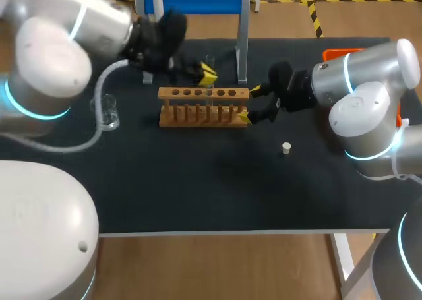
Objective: Invert the test tube, pick up the pipette, mount the tip to pipette, aspirate from beaker and dispense into the tube, eject the tip, return the pipette, and cap with the stopper.
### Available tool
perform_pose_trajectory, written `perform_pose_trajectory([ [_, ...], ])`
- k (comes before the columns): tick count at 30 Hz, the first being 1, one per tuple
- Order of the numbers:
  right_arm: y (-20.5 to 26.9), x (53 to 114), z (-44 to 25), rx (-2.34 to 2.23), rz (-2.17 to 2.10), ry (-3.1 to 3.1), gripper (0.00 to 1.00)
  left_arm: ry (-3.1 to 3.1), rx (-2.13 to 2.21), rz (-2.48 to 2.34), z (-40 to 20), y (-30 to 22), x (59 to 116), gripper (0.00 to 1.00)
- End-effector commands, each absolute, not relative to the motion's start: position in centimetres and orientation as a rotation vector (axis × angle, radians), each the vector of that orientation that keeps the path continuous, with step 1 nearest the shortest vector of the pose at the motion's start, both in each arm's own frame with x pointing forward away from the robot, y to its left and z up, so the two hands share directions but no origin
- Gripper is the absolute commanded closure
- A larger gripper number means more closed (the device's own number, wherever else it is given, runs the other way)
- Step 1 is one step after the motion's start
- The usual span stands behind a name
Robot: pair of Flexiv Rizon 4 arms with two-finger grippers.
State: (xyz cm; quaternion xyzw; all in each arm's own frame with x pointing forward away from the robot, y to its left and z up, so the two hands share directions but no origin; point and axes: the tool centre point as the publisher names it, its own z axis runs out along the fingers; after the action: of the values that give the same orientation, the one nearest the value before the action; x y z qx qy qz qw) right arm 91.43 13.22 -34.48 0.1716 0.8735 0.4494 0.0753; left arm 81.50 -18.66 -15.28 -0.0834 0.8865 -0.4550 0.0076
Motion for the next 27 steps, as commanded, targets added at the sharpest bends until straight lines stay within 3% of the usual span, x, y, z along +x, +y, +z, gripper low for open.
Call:
perform_pose_trajectory([
  [1,13.1,91.4,-34.5,0.514,1.349,2.620,0.00,2.828,-0.231,-1.363,-15.1,-21.2,82.8,1.00],
  [27,13.1,91.4,-34.5,0.514,1.349,2.620,0.00,2.799,-0.161,-1.371,-13.6,-23.5,82.7,1.00],
])
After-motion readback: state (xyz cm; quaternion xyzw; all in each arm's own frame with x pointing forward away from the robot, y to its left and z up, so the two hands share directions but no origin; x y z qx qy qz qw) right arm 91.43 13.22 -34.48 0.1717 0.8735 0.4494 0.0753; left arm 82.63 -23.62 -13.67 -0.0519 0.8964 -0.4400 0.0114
